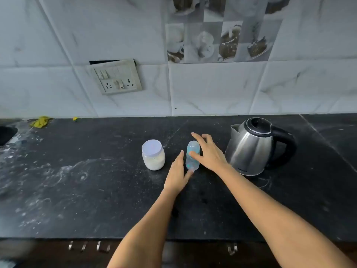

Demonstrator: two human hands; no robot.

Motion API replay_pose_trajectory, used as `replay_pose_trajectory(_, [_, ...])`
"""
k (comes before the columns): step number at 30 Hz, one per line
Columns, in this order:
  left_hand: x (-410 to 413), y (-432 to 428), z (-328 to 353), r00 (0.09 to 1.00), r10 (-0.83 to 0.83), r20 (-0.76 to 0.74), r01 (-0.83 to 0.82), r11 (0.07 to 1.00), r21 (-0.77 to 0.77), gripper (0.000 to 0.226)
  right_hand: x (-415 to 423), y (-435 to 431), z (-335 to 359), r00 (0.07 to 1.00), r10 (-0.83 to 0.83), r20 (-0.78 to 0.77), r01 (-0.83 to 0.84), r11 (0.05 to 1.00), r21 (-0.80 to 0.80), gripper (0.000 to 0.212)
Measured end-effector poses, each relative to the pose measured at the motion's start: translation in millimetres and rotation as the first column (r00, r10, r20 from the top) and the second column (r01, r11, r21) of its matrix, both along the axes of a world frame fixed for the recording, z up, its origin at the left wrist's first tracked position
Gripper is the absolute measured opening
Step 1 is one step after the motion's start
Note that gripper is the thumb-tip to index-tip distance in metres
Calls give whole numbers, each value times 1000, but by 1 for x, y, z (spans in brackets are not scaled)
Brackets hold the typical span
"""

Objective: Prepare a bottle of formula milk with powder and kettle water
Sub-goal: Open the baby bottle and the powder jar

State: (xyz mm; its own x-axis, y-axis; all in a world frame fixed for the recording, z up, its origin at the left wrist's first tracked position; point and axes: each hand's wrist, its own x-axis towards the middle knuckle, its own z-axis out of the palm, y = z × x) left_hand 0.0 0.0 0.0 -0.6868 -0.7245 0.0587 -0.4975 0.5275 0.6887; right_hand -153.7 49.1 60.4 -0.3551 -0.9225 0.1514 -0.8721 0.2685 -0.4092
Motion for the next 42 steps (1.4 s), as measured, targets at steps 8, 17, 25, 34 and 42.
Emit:
replay_pose_trajectory(8, [-40, -5, 12, 927, 239, -291, -134, 931, 339, 63, 0, -13, -1, 999, 32, -39, -32, 999, 23, 52])
replay_pose_trajectory(17, [-44, -20, 4, 924, 234, -302, -117, 926, 358, 39, -1, -23, 4, 999, 37, -17, -35, 995, 94, 47])
replay_pose_trajectory(25, [-41, -30, -1, 928, 179, -327, -44, 924, 380, 46, -25, -30, 28, 923, 352, 156, -383, 879, 283, 40])
replay_pose_trajectory(34, [-38, -34, 0, 924, 169, -343, -16, 913, 408, 47, -6, -51, 52, 952, 266, -154, -128, 798, 588, 60])
replay_pose_trajectory(42, [-35, -42, -1, 942, 98, -322, 32, 927, 375, 48, -25, -57, 87, 856, 513, -61, -405, 740, 537, 42])
